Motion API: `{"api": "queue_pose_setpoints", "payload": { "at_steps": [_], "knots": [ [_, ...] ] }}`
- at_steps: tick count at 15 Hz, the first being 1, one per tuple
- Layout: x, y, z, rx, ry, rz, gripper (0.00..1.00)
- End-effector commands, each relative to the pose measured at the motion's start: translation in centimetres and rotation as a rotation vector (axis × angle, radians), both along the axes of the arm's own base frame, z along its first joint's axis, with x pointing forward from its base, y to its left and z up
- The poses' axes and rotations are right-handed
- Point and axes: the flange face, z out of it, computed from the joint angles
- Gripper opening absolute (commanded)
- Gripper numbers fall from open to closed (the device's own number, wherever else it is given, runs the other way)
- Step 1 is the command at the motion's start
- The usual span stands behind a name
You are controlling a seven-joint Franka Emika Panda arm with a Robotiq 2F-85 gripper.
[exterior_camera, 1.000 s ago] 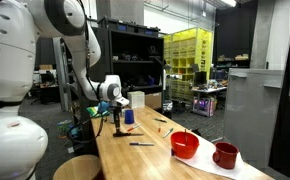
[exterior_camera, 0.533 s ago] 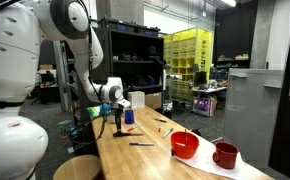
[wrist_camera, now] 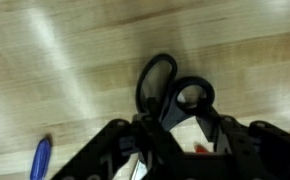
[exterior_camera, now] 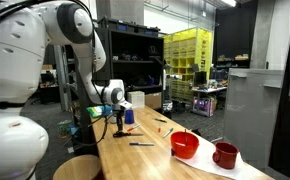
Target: Open and close the black scissors on the table five times
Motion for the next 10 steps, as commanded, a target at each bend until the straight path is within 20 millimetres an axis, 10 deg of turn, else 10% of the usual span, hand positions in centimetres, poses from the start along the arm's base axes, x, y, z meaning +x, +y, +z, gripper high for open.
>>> {"api": "queue_pose_setpoints", "payload": {
  "at_steps": [1,10],
  "knots": [
    [0.8,1.0,-0.3,-0.007,0.007,0.026,0.44],
    [1.6,1.2,-1.3,0.000,0.016,0.033,0.35]
  ]
}}
